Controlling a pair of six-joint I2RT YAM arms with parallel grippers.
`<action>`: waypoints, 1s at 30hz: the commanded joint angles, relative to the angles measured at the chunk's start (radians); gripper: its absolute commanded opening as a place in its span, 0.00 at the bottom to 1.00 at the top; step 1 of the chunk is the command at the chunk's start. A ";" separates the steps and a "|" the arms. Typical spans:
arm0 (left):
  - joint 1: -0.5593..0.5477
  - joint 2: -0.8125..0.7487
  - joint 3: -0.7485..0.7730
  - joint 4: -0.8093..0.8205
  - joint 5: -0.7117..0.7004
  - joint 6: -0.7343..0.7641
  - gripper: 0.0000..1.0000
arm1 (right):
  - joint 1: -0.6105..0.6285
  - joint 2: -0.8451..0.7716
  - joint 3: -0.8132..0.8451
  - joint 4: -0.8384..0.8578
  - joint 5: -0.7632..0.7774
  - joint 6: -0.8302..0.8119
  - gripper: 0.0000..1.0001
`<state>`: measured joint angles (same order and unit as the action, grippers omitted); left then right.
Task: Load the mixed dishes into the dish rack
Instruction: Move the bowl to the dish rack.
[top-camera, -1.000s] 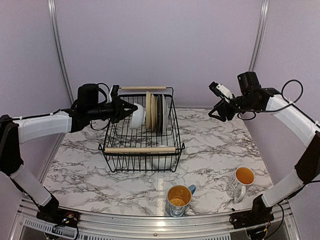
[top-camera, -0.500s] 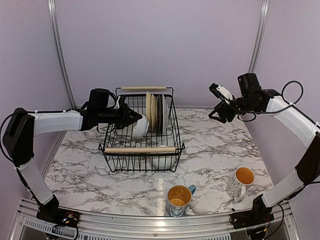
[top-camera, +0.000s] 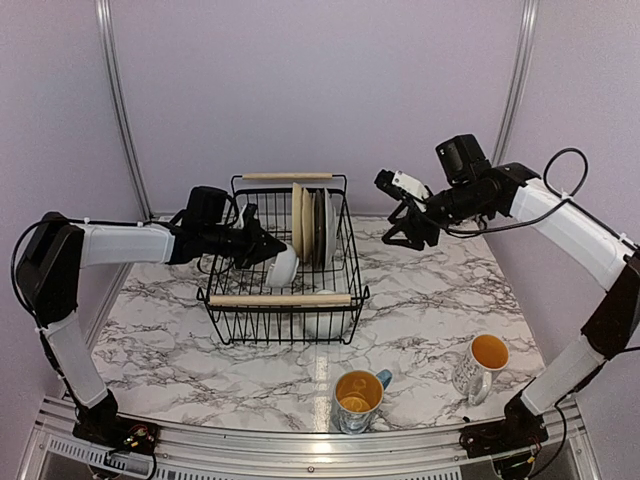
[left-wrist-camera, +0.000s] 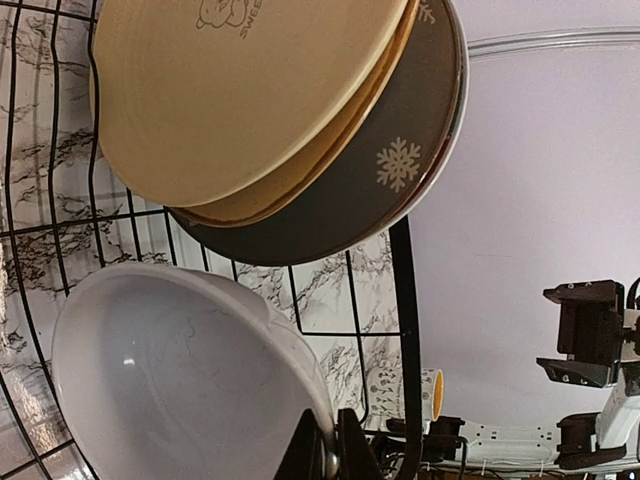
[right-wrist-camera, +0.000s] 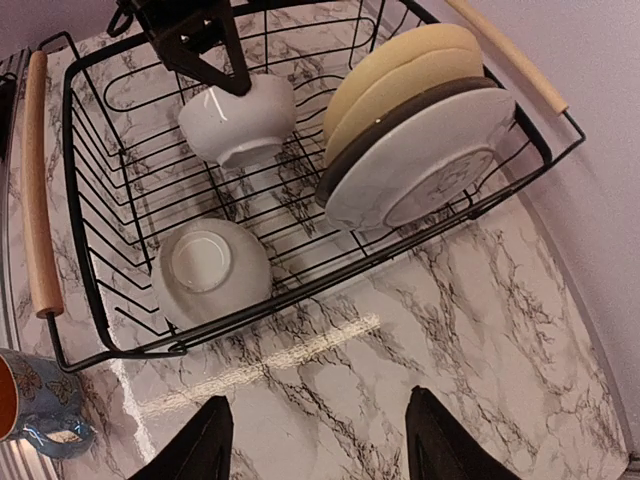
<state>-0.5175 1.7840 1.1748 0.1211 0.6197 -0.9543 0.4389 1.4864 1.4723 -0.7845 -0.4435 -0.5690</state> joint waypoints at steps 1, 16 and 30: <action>0.007 -0.037 0.031 -0.016 0.000 0.053 0.00 | 0.105 0.133 0.207 -0.129 0.022 -0.111 0.56; 0.026 -0.396 0.118 -0.360 -0.269 0.451 0.00 | 0.313 0.644 0.695 -0.510 0.201 -0.329 0.36; 0.140 -0.664 -0.019 -0.424 -0.395 0.543 0.00 | 0.393 0.751 0.700 -0.587 0.475 -0.419 0.25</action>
<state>-0.4000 1.1622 1.1748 -0.2760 0.2562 -0.4587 0.8227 2.2272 2.1830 -1.3148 -0.0605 -0.9546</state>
